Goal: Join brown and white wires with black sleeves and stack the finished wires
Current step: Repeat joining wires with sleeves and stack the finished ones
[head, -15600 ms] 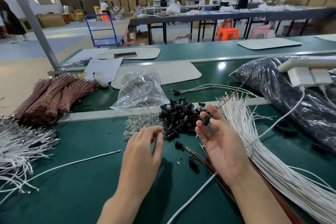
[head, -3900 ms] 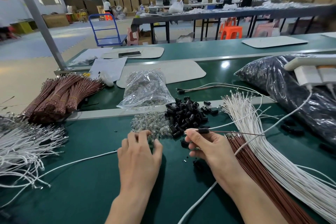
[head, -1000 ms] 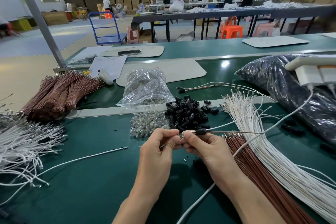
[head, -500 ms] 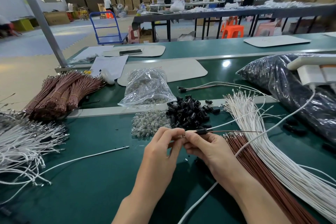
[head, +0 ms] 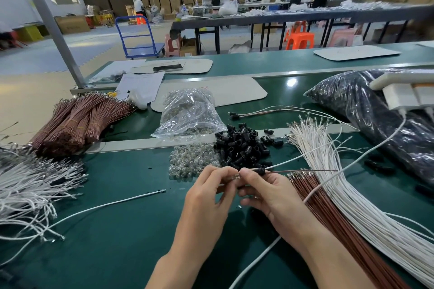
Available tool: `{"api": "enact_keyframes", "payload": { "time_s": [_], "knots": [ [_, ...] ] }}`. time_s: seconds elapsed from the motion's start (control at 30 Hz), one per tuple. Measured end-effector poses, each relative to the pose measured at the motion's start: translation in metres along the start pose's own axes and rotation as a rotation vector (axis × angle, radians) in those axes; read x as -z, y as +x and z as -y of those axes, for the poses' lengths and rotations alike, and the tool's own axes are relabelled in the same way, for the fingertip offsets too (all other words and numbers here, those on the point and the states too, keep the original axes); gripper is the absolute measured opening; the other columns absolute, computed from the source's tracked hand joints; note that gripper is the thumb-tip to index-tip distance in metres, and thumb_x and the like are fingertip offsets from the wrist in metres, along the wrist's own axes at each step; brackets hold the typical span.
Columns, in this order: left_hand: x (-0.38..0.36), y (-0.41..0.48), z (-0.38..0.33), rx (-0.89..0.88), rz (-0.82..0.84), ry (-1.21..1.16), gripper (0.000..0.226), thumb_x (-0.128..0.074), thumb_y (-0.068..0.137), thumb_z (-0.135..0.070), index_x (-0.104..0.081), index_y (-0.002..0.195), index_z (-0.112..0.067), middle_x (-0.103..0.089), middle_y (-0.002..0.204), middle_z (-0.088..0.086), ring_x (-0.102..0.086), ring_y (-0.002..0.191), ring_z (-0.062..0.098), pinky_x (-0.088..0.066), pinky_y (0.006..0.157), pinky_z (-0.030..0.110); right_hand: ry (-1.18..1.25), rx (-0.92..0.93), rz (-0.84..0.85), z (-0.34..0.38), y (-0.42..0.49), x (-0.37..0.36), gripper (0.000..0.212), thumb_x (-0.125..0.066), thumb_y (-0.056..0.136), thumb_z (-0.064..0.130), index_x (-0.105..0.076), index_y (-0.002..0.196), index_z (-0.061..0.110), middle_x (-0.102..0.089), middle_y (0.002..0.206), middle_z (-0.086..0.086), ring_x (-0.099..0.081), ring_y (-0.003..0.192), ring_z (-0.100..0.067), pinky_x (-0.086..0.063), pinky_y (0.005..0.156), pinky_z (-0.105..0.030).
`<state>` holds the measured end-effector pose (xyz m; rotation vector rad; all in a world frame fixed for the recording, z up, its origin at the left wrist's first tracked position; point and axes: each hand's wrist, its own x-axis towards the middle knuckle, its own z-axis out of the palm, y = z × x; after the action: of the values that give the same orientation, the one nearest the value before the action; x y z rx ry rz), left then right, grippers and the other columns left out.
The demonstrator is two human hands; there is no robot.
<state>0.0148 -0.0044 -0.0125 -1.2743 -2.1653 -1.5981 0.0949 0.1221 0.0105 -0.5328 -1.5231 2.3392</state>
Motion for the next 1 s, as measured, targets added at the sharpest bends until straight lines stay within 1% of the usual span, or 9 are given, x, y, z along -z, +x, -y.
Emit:
{"api": "enact_keyframes", "payload": {
  "time_s": [0.13,0.23,0.33,0.4,0.53,0.67,0.77,0.9,1.0],
  "knots": [
    [0.0002,0.0000,-0.0003,0.009,0.011,0.002,0.029,-0.067,0.096,-0.010,-0.064,0.105,-0.037,-0.062,0.104,-0.017,-0.069,0.098,0.005,-0.055,0.084,0.022,-0.036,0.025,-0.007,-0.0009,0.0006,-0.0001,0.031,-0.075,0.075,0.038,-0.081,0.085,0.010,-0.075,0.085,-0.010,-0.066,0.068,-0.010,-0.055,0.060,-0.021],
    [-0.0011,-0.0011,0.0000,0.022,0.005,0.010,0.022,-0.067,0.096,-0.014,-0.065,0.108,-0.032,-0.062,0.104,-0.018,-0.069,0.098,0.004,-0.055,0.084,0.024,-0.044,0.036,-0.018,-0.0015,0.0015,0.0006,0.032,-0.075,0.074,0.039,-0.081,0.085,0.009,-0.074,0.085,-0.009,-0.065,0.068,-0.009,-0.055,0.061,-0.020],
    [-0.0002,-0.0016,-0.0018,0.042,-0.001,0.058,0.023,-0.065,0.095,-0.032,-0.059,0.116,-0.039,-0.060,0.106,-0.022,-0.066,0.099,0.000,-0.055,0.081,0.022,-0.038,0.044,-0.023,-0.0023,0.0022,0.0013,0.031,-0.077,0.072,0.040,-0.081,0.083,0.011,-0.073,0.080,-0.008,-0.066,0.067,-0.010,-0.055,0.062,-0.020],
    [0.0009,-0.0015,-0.0021,0.024,0.007,0.104,0.019,-0.062,0.095,-0.039,-0.058,0.114,-0.041,-0.059,0.106,-0.023,-0.065,0.096,0.001,-0.057,0.077,0.027,-0.039,0.049,-0.022,-0.0030,0.0027,0.0016,0.032,-0.078,0.071,0.040,-0.081,0.083,0.011,-0.073,0.079,-0.008,-0.066,0.066,-0.010,-0.055,0.062,-0.021],
    [0.0015,-0.0028,-0.0006,0.001,0.019,0.146,0.017,-0.067,0.096,-0.027,-0.061,0.106,-0.038,-0.060,0.104,-0.021,-0.067,0.091,0.003,-0.058,0.071,0.037,-0.067,0.055,-0.013,-0.0037,0.0026,0.0014,0.034,-0.077,0.070,0.042,-0.081,0.083,0.012,-0.074,0.081,-0.009,-0.065,0.068,-0.010,-0.055,0.063,-0.020],
    [0.0011,-0.0023,-0.0023,0.001,0.002,0.152,0.016,-0.068,0.096,-0.027,-0.062,0.106,-0.037,-0.060,0.104,-0.021,-0.066,0.088,0.002,-0.058,0.068,0.037,-0.048,0.033,-0.005,-0.0029,0.0032,0.0011,0.037,-0.078,0.067,0.044,-0.082,0.084,0.012,-0.074,0.083,-0.009,-0.067,0.069,-0.011,-0.055,0.062,-0.020],
    [0.0004,-0.0010,-0.0040,0.003,-0.028,0.108,0.009,-0.062,0.097,-0.034,-0.063,0.105,-0.037,-0.061,0.102,-0.020,-0.067,0.087,0.005,-0.058,0.069,0.035,0.015,0.019,0.030,-0.0020,0.0038,0.0004,0.037,-0.078,0.069,0.046,-0.081,0.089,0.014,-0.074,0.086,-0.009,-0.067,0.070,-0.013,-0.055,0.063,-0.022],
    [0.0006,0.0009,-0.0029,0.032,-0.075,0.069,0.018,-0.055,0.096,-0.045,-0.064,0.106,-0.033,-0.062,0.101,-0.020,-0.067,0.087,0.008,-0.057,0.071,0.033,0.140,0.004,0.017,0.0017,0.0063,-0.0003,0.042,-0.068,0.076,0.048,-0.077,0.099,0.014,-0.073,0.088,-0.013,-0.067,0.069,-0.018,-0.056,0.062,-0.027],
    [-0.0010,0.0004,-0.0018,0.051,-0.094,0.049,0.009,-0.056,0.100,-0.044,-0.061,0.104,-0.038,-0.062,0.101,-0.022,-0.066,0.089,0.007,-0.055,0.072,0.028,0.228,0.006,-0.012,0.0035,0.0061,0.0009,0.046,-0.065,0.077,0.045,-0.073,0.107,0.011,-0.069,0.090,-0.013,-0.066,0.069,-0.021,-0.058,0.063,-0.031]
  ]
}}
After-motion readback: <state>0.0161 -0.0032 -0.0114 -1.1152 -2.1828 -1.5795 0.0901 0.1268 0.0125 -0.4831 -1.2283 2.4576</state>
